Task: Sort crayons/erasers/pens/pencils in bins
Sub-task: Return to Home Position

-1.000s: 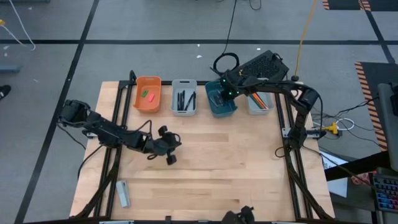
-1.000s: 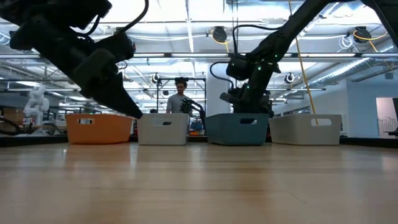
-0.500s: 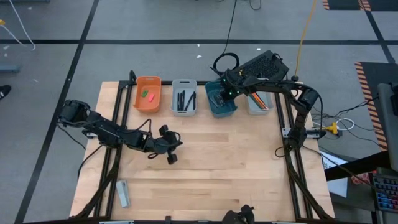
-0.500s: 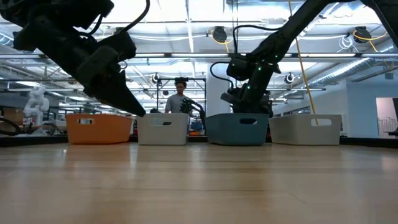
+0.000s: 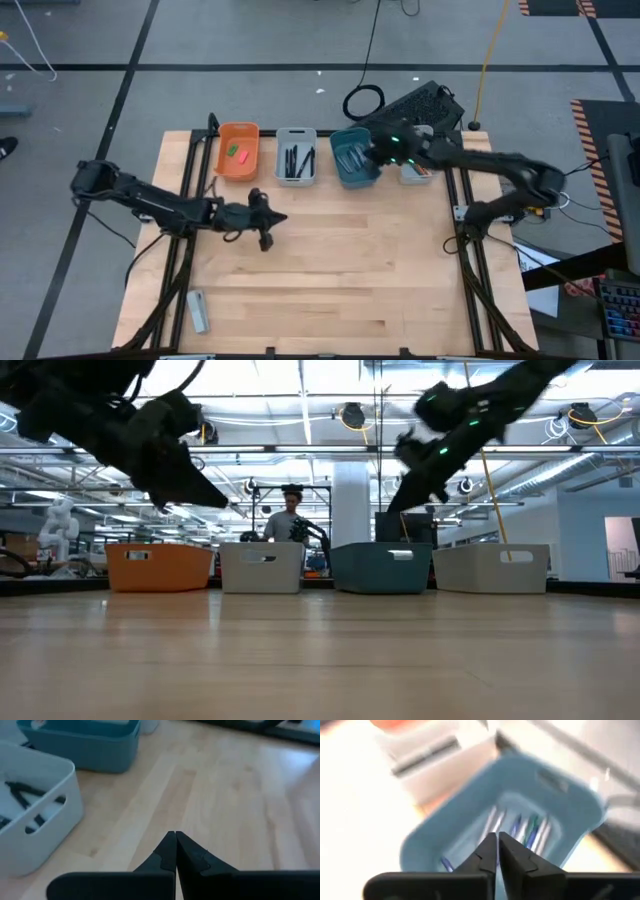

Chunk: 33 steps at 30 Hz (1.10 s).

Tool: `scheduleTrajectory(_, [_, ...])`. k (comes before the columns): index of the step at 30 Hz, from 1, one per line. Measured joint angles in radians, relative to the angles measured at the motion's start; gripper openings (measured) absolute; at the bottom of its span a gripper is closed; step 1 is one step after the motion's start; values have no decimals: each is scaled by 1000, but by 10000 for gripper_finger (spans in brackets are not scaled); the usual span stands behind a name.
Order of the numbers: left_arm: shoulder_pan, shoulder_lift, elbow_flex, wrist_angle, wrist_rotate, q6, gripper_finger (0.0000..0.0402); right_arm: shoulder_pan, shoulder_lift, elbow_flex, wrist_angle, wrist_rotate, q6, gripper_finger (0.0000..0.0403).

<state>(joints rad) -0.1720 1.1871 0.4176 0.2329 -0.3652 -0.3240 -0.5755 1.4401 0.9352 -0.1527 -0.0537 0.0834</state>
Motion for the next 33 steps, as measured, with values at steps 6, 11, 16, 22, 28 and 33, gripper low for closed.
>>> scheduleTrajectory(6, [98,-159,-127,125,134,60,1,50,-319,-330,346,-86,-48,8])
scheduleTrajectory(11, [176,-267,-190,128,215,111,0,104,-518,-591,630,-159,-116,2])
scheduleTrajectory(16, [270,-352,-231,131,269,178,0,138,-682,-819,891,-188,-145,1])
scheduleTrajectory(22, [380,-424,-246,122,390,217,0,145,-847,-909,885,-255,-151,1])
scheduleTrajectory(28, [445,-480,-247,65,416,221,0,146,-934,-910,808,-255,-170,0])
scheduleTrajectory(33, [468,-529,-248,21,417,234,1,152,-986,-912,752,-173,-188,0])
